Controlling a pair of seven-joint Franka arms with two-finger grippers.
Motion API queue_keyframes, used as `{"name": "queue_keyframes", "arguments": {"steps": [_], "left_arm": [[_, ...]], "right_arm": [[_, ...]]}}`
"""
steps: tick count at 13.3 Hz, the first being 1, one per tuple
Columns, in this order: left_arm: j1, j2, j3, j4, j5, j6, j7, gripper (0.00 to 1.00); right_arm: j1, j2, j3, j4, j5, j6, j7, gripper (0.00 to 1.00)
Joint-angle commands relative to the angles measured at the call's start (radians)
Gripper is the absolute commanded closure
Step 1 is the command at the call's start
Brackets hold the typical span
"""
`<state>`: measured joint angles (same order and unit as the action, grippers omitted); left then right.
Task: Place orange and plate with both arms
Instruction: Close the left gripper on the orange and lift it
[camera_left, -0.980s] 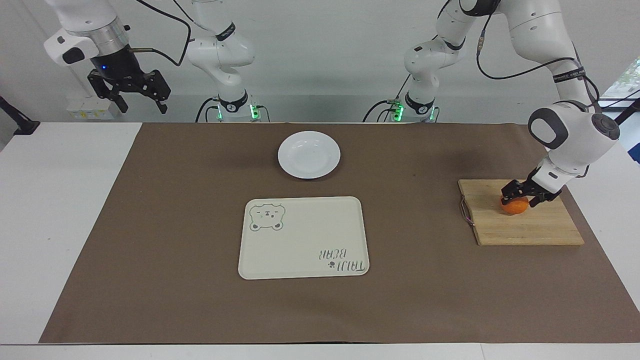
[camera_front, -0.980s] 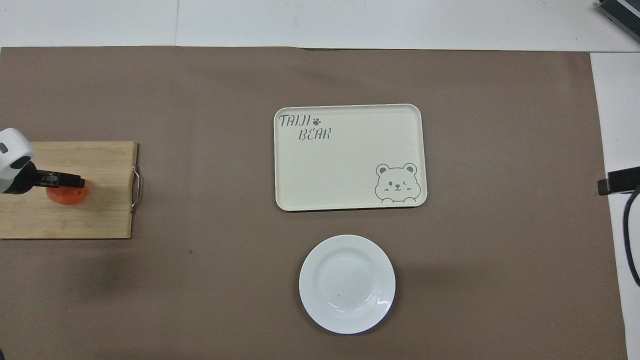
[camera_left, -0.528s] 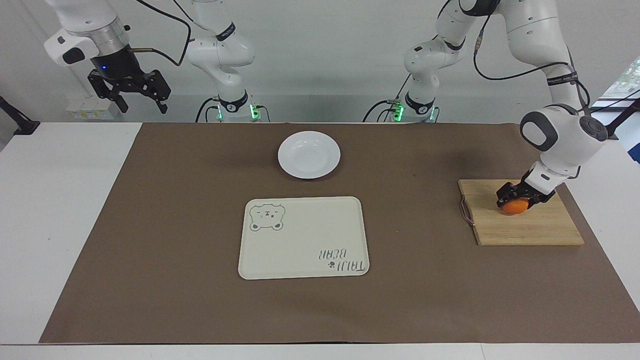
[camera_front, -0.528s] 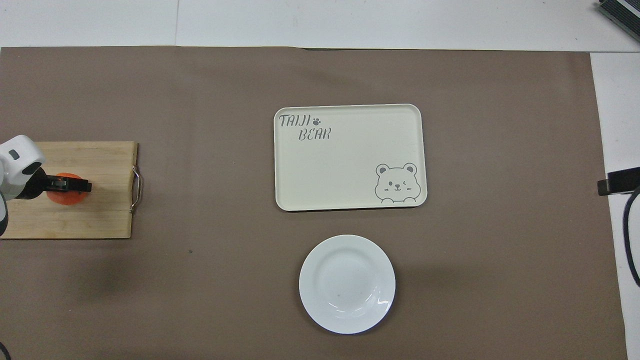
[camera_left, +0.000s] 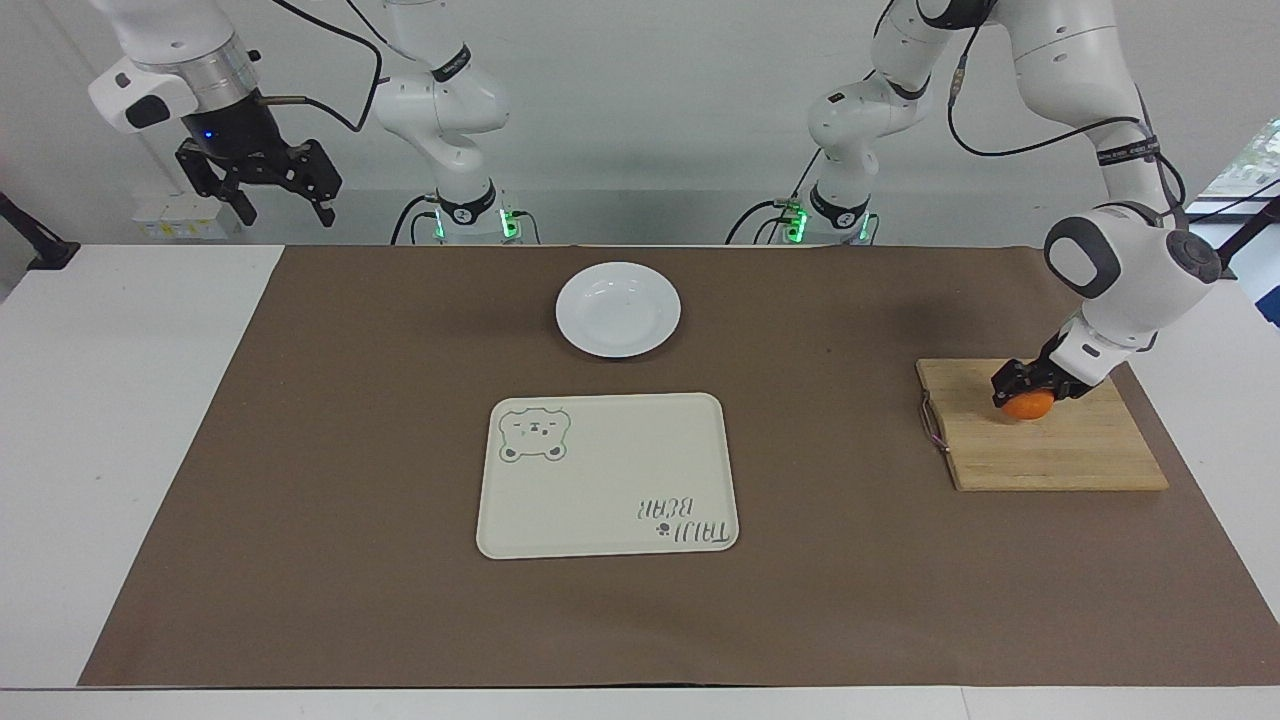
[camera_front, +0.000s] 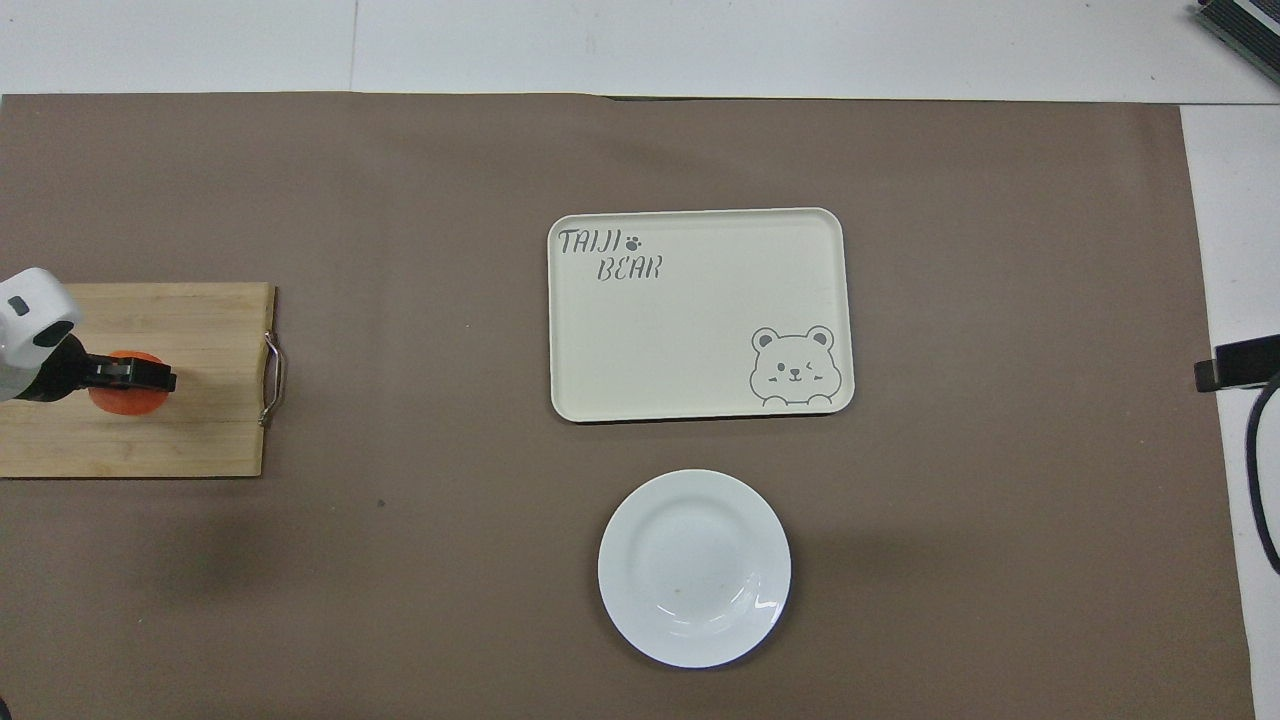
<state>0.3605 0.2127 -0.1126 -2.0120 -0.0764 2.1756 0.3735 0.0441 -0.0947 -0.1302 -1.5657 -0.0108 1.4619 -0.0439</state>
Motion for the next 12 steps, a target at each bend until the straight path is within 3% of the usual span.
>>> {"name": "queue_keyframes", "arguments": {"steps": [1,7,12], "left_arm": [[-0.029,-0.016,0.005,0.064,-0.008,-0.101,-0.059,1.0],[-0.136,-0.058,-0.001,0.226,0.049,-0.327,-0.221,1.0],[-0.319,-0.2,-0.004,0.248,0.108,-0.465,-0.384,1.0]], "right_arm": [[-0.01,0.003,0.007,0.013,-0.011,-0.017,0.013,0.0],[-0.01,0.003,0.006,0.013,-0.011,-0.017,0.013,0.0],[-0.01,0.003,0.006,0.013,-0.011,-0.017,0.015,0.0]]}}
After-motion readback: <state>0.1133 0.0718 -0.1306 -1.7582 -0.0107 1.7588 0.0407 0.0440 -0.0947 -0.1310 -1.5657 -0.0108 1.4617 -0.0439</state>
